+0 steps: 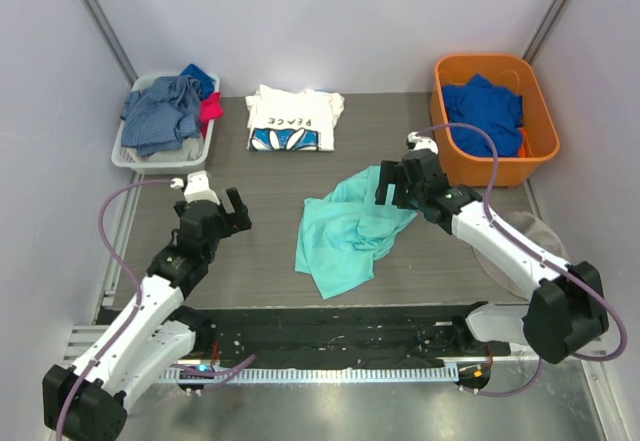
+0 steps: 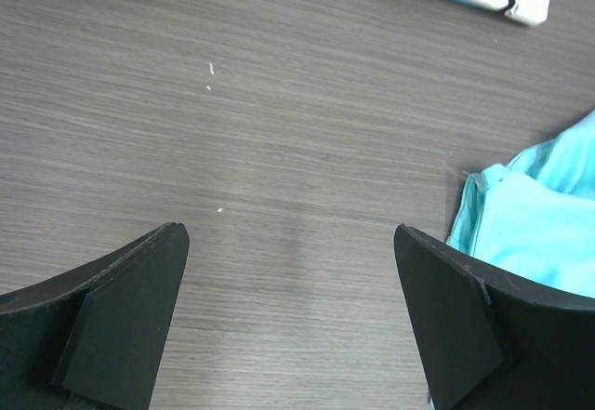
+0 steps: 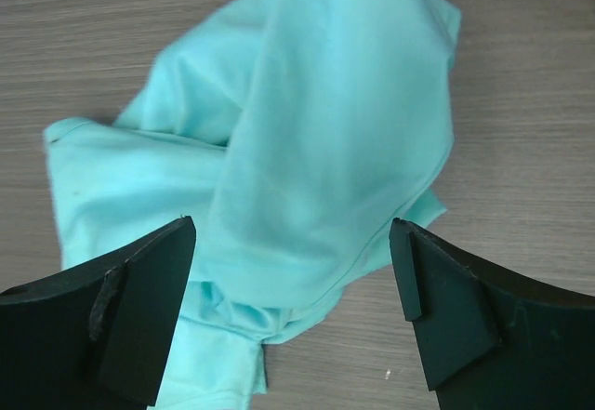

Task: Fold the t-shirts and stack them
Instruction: Move the tshirt to the center of the board, then flatten the tshirt out

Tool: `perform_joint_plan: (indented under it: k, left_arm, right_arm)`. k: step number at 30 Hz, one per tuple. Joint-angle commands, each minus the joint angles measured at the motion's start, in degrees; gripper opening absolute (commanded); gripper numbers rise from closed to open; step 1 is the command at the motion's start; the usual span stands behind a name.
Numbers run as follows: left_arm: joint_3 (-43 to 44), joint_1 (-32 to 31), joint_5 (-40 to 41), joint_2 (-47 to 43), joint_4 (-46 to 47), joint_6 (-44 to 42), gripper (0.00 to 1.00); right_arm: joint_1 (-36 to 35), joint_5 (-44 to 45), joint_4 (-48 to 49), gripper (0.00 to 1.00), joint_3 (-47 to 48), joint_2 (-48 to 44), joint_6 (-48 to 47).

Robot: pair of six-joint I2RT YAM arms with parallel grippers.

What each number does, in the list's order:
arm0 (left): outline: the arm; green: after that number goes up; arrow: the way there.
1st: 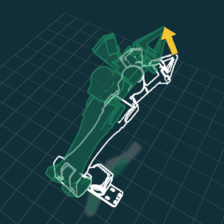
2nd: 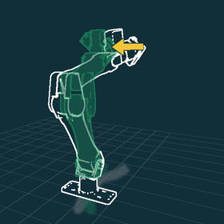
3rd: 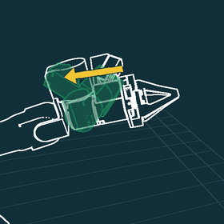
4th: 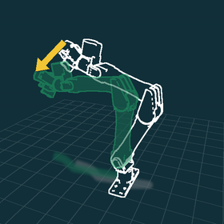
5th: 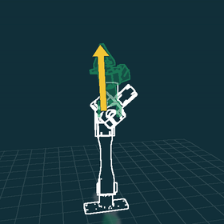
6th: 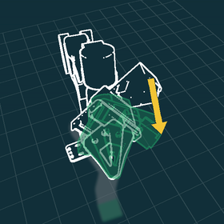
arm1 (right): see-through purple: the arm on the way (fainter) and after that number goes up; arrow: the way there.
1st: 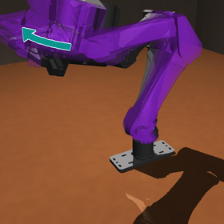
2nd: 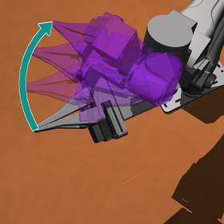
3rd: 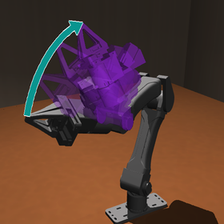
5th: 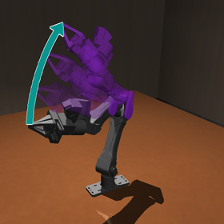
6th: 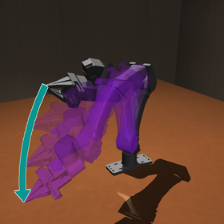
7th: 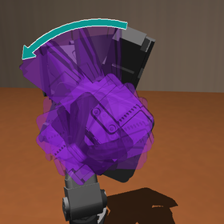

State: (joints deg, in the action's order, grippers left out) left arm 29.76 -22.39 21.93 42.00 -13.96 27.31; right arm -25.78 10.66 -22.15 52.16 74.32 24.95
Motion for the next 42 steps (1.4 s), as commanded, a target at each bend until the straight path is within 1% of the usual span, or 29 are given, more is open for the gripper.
perform_joint_plan:
  k: [1,2,3,5,6,8,9,10,13,16,20,22,26,27,31,40,42]
  left_arm:
    - [1.8,-0.2,-4.0,1.9,2.0,1.3,1.00]
    - [1.7,-0.3,-4.2,1.9,2.2,1.3,1.00]
    - [1.6,-0.2,-4.3,1.9,2.3,1.6,1.00]
    - [1.1,-0.3,-4.3,1.7,2.4,1.9,1.00]
    - [1.0,-0.3,-4.2,1.5,2.4,2.0,1.00]
    - [0.7,-0.3,-4.1,0.7,2.4,2.1,1.00]
    - [0.6,-0.3,-4.2,0.5,2.4,2.2,1.00]
    - [0.6,-0.3,-4.2,0.1,2.3,2.3,1.00]
    - [0.7,-0.3,-4.4,-0.5,1.7,2.6,1.00]
    - [0.6,-0.3,-4.6,-1.0,0.7,2.7,1.00]
    - [0.1,-0.3,-4.3,-2.2,-0.3,2.9,1.00]
    - [0.0,-0.3,-4.3,-2.4,-0.5,3.1,1.00]
    - [0.1,-0.3,-4.4,-2.4,-0.9,3.2,1.00]
    - [0.1,-0.2,-4.4,-2.5,-1.1,3.3,1.00]
    - [0.0,-0.3,-4.2,-3.1,-1.9,3.2,1.00]
    - [-0.8,-0.3,-3.7,-4.6,-2.6,3.0,1.00]
    - [-0.9,-0.3,-3.7,-4.6,-2.6,3.0,1.00]
  right_arm:
    - [-4.5,0.3,-4.0,0.95,2.1,-6.3,-2.9]
    - [-5.8,-0.3,-5.4,0.95,1.8,-6.9,-3.1]
    - [-9.0,-0.3,-5.9,0.95,1.0,-7.8,-3.2]
    - [-13.0,0.2,-6.5,0.95,0.0,-8.1,-3.2]
    - [-17.0,1.4,-6.3,0.95,-1.6,-8.1,-3.1]
    - [-21.5,3.2,-4.8,0.95,-3.0,-6.5,-2.6]
    - [-23.5,5.8,-4.4,0.95,-4.0,-5.5,-2.5]
    - [-27.9,7.1,-4.0,0.94,-4.3,-3.9,-2.2]
    - [-33.5,11.5,-0.7,0.91,-5.8,-1.8,-1.1]
    - [-36.4,13.2,1.7,0.86,-6.5,0.0,0.3]
    - [-39.7,12.2,3.7,0.83,-6.1,2.3,1.1]
    - [-41.9,12.4,3.9,0.82,-5.3,5.1,1.2]
    - [-49.1,14.1,4.2,0.82,-2.6,10.8,1.5]
    - [-49.9,14.6,4.0,0.82,-1.4,13.0,1.8]
    - [-52.6,15.8,4.2,0.82,0.0,16.3,3.3]
    - [-53.0,17.0,5.2,0.81,-0.7,18.4,4.8]
    - [-53.0,17.3,5.3,0.82,-1.0,19.4,5.1]
